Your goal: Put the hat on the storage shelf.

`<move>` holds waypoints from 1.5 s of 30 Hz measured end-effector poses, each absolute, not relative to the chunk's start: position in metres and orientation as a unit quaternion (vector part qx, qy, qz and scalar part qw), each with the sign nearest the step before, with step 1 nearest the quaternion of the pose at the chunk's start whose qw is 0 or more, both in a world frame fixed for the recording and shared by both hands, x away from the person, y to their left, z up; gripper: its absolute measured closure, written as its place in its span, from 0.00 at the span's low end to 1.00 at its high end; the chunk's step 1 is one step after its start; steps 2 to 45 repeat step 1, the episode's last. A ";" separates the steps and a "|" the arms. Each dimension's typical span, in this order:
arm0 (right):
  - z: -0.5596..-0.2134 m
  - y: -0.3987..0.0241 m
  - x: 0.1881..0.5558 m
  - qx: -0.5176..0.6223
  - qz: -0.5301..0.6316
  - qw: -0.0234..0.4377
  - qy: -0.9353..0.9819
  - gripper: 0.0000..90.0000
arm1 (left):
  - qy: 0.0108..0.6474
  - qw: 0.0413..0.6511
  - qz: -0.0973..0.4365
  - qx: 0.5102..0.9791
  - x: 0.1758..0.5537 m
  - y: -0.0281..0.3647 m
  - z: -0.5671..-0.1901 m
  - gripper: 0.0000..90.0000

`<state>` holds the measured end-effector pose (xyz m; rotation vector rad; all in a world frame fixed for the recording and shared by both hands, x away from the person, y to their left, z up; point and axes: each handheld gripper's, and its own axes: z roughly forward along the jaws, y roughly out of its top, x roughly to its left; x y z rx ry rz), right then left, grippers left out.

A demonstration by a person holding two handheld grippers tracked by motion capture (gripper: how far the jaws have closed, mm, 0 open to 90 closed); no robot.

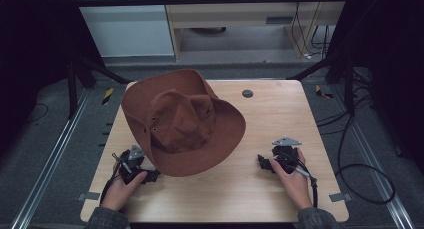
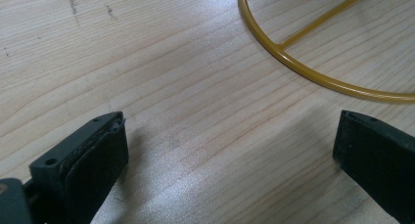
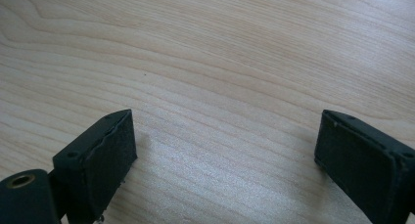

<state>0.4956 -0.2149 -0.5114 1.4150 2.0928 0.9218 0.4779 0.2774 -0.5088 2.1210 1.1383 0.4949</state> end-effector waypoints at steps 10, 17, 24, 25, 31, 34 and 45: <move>-0.511 -0.215 0.496 0.513 0.334 0.224 0.758 0.09 | 0.436 0.335 0.190 0.813 0.478 0.277 -0.509 0.00; -0.511 -0.215 0.496 0.513 0.334 0.224 0.758 0.09 | 0.436 0.335 0.190 0.813 0.478 0.277 -0.509 0.00; -0.511 -0.215 0.496 0.513 0.334 0.224 0.758 0.09 | 0.436 0.335 0.190 0.813 0.478 0.277 -0.509 0.00; -0.511 -0.215 0.496 0.513 0.334 0.224 0.758 0.09 | 0.436 0.335 0.190 0.813 0.478 0.277 -0.509 0.00; -0.511 -0.215 0.496 0.513 0.334 0.224 0.758 0.09 | 0.436 0.335 0.190 0.813 0.478 0.277 -0.509 0.00; -0.511 -0.215 0.496 0.513 0.334 0.224 0.758 0.09 | 0.436 0.335 0.190 0.813 0.478 0.277 -0.509 0.00; -0.511 -0.215 0.496 0.513 0.334 0.224 0.758 0.09 | 0.436 0.335 0.190 0.813 0.478 0.277 -0.509 0.00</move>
